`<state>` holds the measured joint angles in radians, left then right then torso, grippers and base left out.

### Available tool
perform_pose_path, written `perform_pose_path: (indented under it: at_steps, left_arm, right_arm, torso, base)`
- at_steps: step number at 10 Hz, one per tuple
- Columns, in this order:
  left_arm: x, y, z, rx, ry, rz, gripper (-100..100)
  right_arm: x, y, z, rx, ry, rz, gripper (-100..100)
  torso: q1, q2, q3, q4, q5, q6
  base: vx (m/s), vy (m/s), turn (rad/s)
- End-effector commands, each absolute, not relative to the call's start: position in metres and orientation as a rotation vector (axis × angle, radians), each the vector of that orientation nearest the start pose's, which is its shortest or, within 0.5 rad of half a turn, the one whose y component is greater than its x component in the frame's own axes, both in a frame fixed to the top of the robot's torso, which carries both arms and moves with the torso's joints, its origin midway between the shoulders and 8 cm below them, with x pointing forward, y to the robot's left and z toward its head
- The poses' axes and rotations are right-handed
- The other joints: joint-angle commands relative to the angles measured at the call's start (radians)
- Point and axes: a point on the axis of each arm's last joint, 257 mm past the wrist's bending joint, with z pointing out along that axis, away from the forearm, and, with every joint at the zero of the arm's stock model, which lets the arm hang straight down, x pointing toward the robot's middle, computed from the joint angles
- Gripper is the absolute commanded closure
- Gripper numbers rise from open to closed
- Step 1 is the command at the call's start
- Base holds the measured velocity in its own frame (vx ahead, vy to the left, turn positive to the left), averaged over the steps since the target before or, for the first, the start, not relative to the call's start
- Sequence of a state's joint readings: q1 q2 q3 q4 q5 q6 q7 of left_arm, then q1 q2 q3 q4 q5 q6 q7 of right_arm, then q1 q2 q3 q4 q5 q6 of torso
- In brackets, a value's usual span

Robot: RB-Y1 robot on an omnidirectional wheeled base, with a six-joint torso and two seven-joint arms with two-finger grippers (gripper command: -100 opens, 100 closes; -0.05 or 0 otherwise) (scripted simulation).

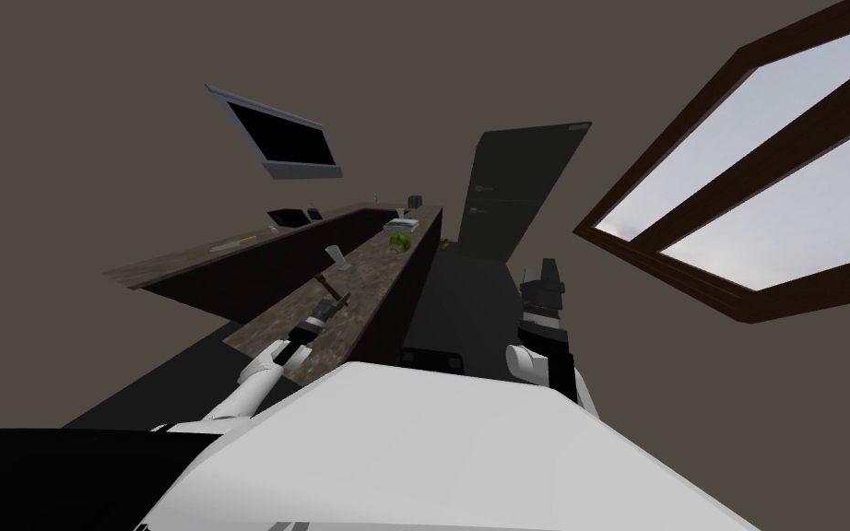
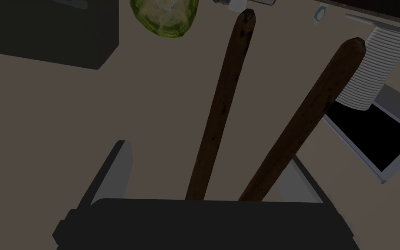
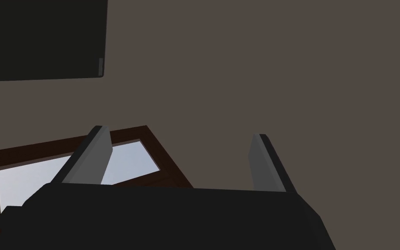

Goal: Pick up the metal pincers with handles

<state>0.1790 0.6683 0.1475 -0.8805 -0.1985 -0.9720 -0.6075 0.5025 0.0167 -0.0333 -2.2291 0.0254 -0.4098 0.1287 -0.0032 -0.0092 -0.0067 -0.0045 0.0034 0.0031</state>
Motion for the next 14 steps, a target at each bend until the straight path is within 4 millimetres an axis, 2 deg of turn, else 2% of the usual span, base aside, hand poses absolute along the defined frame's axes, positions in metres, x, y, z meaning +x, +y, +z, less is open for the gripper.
perform_pose_path:
  at_steps: [1,3,4,5,6,7,8,9,10,11,12,14]
  left_arm:
    - [0.361,0.520,-0.286,-0.009,1.555,-0.210,-100]
    - [0.362,0.526,-0.280,-0.043,1.531,-0.211,-100]
    - [0.344,0.537,-0.282,-0.033,1.544,-0.199,-100]
    - [0.344,0.541,-0.278,-0.053,1.529,-0.198,-100]
    - [0.326,0.552,-0.281,-0.039,1.550,-0.179,-100]
    - [0.326,0.556,-0.275,-0.060,1.527,-0.180,-100]
    - [0.308,0.567,-0.276,-0.041,1.546,-0.160,-100]
    - [0.308,0.572,-0.270,-0.065,1.524,-0.157,-100]
    - [0.290,0.583,-0.269,-0.045,1.543,-0.133,-100]
    - [0.290,0.588,-0.264,-0.065,1.522,-0.130,-100]
    - [0.272,0.600,-0.262,-0.047,1.543,-0.100,-100]
    - [0.271,0.606,-0.253,-0.072,1.509,-0.095,-100]
  right_arm:
    - [0.365,-0.296,-0.017,0.712,0.744,1.099,0]
    - [0.365,-0.296,-0.017,0.712,0.744,1.099,0]
    - [0.365,-0.296,-0.017,0.712,0.744,1.099,0]
    - [0.365,-0.296,-0.017,0.712,0.744,1.099,0]
    - [0.365,-0.296,-0.017,0.712,0.744,1.099,0]
    - [0.365,-0.296,-0.017,0.712,0.744,1.099,0]
    - [0.365,-0.296,-0.017,0.712,0.744,1.099,0]
    - [0.365,-0.296,-0.017,0.712,0.744,1.099,0]
    - [0.365,-0.296,-0.017,0.712,0.744,1.099,0]
    - [0.365,-0.296,-0.017,0.712,0.744,1.099,0]
    - [0.365,-0.296,-0.017,0.712,0.744,1.099,0]
    - [0.365,-0.296,-0.017,0.712,0.744,1.099,0]
  torso:
    - [0.000,0.000,0.000,0.000,0.000,0.000]
    - [0.001,0.001,0.000,0.000,0.000,0.000]
    - [0.001,0.002,0.001,0.000,0.000,0.000]
    - [0.000,0.001,0.001,0.000,0.000,0.000]
    - [0.000,0.001,0.000,0.000,0.000,0.000]
    - [-0.001,0.000,0.000,0.000,0.000,0.000]
    - [0.000,0.000,0.000,0.000,0.000,0.000]
    - [-0.001,0.000,0.000,0.000,0.000,0.000]
    - [-0.001,0.000,0.000,0.000,0.000,0.000]
    - [-0.001,-0.001,-0.001,0.000,0.000,0.000]
    - [0.000,0.000,0.000,0.000,0.000,0.000]
    - [0.000,0.001,0.000,0.000,0.000,0.000]
  base:
    - [0.062,-0.036,-0.095]
    - [0.038,-0.029,-0.018]
    - [0.062,-0.044,-0.082]
    - [0.058,-0.043,-0.039]
    - [0.070,-0.057,-0.084]
    - [0.068,-0.043,-0.032]
    - [0.078,-0.061,-0.079]
    - [0.064,-0.049,-0.033]
    - [0.089,-0.060,-0.091]
    - [0.066,-0.047,-0.038]
    - [0.064,-0.053,-0.071]
    - [0.039,-0.027,-0.015]
